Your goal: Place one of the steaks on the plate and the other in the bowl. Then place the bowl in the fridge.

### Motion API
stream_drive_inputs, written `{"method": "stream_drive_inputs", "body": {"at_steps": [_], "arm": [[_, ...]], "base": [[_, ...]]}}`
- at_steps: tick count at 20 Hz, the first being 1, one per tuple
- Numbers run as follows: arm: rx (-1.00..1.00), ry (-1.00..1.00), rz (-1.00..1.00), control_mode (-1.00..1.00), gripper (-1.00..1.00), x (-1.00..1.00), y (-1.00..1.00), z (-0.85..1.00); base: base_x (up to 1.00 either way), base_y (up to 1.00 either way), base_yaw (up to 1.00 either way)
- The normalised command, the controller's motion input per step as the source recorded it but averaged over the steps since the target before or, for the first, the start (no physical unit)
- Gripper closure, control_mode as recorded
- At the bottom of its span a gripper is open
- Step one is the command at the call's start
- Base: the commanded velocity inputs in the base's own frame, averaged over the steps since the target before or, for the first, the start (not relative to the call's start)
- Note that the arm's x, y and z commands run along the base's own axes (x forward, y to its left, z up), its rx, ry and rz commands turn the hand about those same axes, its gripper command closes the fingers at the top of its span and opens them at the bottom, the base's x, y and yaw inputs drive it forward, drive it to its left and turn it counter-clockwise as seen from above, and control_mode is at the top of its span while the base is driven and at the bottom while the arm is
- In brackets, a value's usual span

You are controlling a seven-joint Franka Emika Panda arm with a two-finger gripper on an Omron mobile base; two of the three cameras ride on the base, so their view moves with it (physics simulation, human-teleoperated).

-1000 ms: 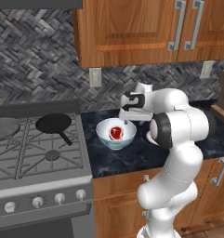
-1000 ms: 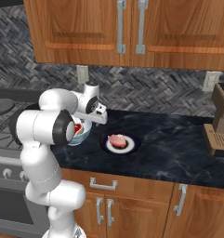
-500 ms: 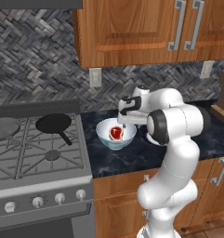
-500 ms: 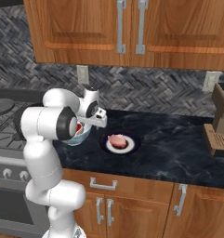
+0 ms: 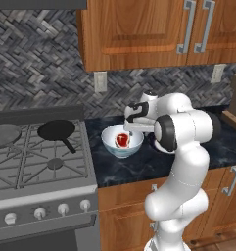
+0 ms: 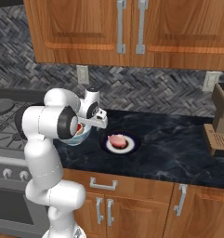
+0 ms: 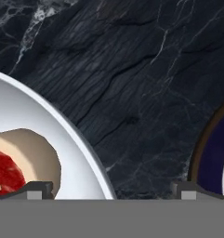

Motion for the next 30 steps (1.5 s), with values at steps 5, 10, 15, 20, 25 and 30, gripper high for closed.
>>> {"method": "stream_drive_inputs", "body": {"at_steps": [5, 10, 15, 20, 25, 30], "arm": [[0.00, 0.00, 0.00, -1.00, -1.00, 0.00, 0.00, 0.00], [0.00, 0.00, 0.00, -1.00, 1.00, 0.00, 0.01, 0.00], [0.00, 0.00, 0.00, -1.00, 1.00, 0.00, 0.01, 0.00], [0.00, 0.00, -0.04, -1.00, 1.00, -0.03, 0.00, 0.00], [0.00, -0.05, -0.22, -1.00, 1.00, -0.18, 0.00, 0.04], [0.02, -0.01, -0.31, -1.00, 1.00, -0.29, 0.00, 0.26]], "base": [[0.00, 0.00, 0.00], [0.00, 0.00, 0.00], [0.00, 0.00, 0.00], [0.00, 0.00, 0.00], [0.00, 0.00, 0.00], [0.00, 0.00, 0.00]]}}
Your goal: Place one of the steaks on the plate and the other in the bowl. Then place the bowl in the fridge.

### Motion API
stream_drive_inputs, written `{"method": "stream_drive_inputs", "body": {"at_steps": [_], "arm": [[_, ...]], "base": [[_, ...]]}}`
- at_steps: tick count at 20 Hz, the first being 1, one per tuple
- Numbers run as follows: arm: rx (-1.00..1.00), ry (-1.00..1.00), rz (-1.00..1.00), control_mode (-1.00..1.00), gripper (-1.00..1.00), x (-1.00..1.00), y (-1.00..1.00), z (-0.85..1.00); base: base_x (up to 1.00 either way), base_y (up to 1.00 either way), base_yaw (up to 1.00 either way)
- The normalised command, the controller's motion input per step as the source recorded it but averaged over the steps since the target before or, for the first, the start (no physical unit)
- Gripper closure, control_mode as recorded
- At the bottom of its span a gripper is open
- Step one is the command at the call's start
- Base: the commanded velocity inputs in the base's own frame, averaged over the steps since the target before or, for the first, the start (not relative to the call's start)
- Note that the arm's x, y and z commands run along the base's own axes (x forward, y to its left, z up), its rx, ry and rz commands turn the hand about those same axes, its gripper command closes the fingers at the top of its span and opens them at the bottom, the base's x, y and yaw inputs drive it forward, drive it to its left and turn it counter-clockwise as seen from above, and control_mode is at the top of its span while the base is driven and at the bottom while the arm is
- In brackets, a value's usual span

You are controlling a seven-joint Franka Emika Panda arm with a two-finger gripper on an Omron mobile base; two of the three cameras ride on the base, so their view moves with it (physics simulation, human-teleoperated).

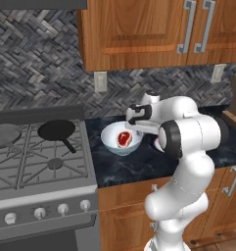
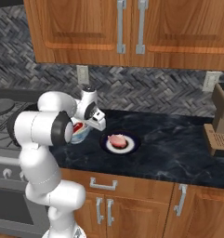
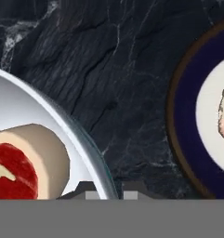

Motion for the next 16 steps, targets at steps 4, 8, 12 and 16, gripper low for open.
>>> {"method": "stream_drive_inputs", "body": {"at_steps": [4, 8, 12, 16], "arm": [[0.07, 0.03, -0.29, -1.00, 1.00, -0.20, 0.00, 0.52], [0.13, 0.08, -0.29, -1.00, 1.00, -0.04, 0.00, 0.73], [0.18, 0.15, -0.31, -1.00, 1.00, -0.05, 0.00, 0.67], [0.15, 0.12, -0.06, -1.00, 1.00, -0.06, -0.31, 0.13]], "base": [[0.00, 0.00, 0.00], [0.00, 0.00, 0.00], [0.00, 0.00, 0.00], [0.00, 0.00, 0.00]]}}
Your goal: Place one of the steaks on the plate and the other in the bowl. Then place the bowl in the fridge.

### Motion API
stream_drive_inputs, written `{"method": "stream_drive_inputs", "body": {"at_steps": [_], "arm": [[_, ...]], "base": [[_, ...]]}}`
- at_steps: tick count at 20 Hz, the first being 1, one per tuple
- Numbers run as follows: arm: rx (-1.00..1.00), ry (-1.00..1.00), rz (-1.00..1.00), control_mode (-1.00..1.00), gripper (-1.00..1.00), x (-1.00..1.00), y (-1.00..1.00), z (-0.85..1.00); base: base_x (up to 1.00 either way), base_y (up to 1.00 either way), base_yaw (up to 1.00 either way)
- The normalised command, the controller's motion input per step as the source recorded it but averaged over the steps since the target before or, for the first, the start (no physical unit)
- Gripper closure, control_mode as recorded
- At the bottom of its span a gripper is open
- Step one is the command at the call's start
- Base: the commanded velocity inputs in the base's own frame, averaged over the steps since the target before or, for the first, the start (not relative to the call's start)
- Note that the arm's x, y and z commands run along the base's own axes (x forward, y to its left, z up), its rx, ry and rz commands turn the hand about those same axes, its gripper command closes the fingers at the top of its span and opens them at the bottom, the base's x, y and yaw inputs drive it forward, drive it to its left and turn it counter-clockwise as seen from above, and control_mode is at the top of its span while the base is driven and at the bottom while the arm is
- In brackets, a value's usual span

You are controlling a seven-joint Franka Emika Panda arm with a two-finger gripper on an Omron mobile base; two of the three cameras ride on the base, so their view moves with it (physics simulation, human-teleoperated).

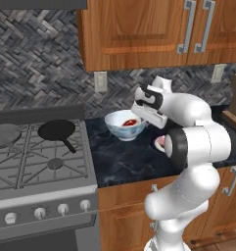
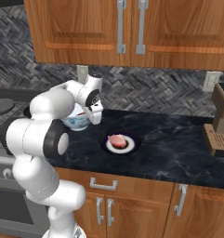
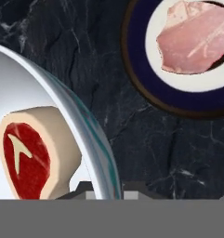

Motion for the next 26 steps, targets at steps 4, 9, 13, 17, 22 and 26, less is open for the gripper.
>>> {"method": "stream_drive_inputs", "body": {"at_steps": [4, 9, 13, 17, 22, 26], "arm": [[0.16, 0.00, 0.22, -1.00, 1.00, -0.36, -0.31, 0.00], [0.14, -0.05, 0.35, -1.00, 1.00, -0.59, -0.18, 0.00], [0.11, -0.04, 0.40, -1.00, 1.00, -0.54, -0.05, 0.19], [0.07, -0.06, 0.27, -1.00, 1.00, -0.36, -0.21, 0.41], [0.00, -0.02, 0.03, -1.00, 1.00, -0.03, -0.29, 0.06], [-0.01, -0.12, 0.00, -1.00, 1.00, -0.50, -0.13, 0.02]], "base": [[0.00, 0.00, 0.00], [0.00, 0.00, 0.00], [0.00, 0.00, 0.00], [0.00, 0.00, 0.00], [0.00, 0.00, 0.00], [0.00, 0.00, 0.00]]}}
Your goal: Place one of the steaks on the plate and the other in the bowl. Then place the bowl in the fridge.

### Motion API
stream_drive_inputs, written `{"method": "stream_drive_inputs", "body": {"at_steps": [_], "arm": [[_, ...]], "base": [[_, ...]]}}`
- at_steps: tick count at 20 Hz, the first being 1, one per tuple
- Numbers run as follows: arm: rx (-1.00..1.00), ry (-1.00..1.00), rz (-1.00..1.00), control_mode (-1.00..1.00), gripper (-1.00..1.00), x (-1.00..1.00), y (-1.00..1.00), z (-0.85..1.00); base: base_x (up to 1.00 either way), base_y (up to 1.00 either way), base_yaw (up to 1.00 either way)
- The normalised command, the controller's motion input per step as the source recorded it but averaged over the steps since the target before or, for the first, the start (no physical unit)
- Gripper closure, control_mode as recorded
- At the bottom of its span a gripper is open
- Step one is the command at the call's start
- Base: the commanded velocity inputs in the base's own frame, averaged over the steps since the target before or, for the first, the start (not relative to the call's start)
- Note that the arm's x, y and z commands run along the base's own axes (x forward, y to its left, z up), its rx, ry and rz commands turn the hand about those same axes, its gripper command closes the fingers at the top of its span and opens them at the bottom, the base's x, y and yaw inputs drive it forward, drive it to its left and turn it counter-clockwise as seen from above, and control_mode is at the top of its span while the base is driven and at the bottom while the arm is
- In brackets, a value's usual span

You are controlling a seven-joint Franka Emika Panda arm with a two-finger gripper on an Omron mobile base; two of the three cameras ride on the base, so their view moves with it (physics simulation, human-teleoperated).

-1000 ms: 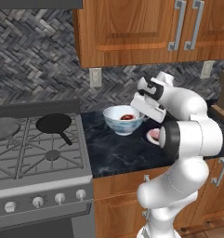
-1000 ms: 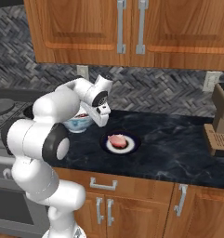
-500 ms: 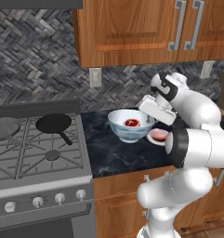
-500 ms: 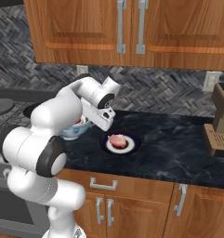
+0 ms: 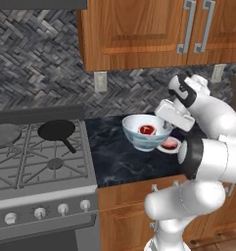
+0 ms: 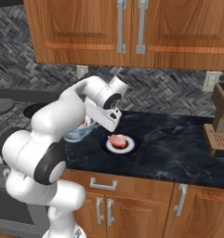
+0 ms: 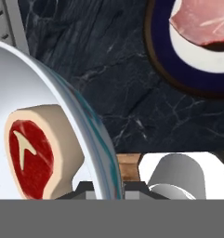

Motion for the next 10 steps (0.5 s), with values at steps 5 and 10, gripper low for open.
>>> {"method": "stream_drive_inputs", "body": {"at_steps": [5, 10], "arm": [[0.00, -0.18, 0.00, -1.00, 1.00, -0.84, -0.02, 0.06], [0.00, -0.12, 0.00, -1.00, 1.00, -0.62, 0.02, 0.01]], "base": [[0.00, 0.00, 0.00], [0.00, 0.00, 0.00]]}}
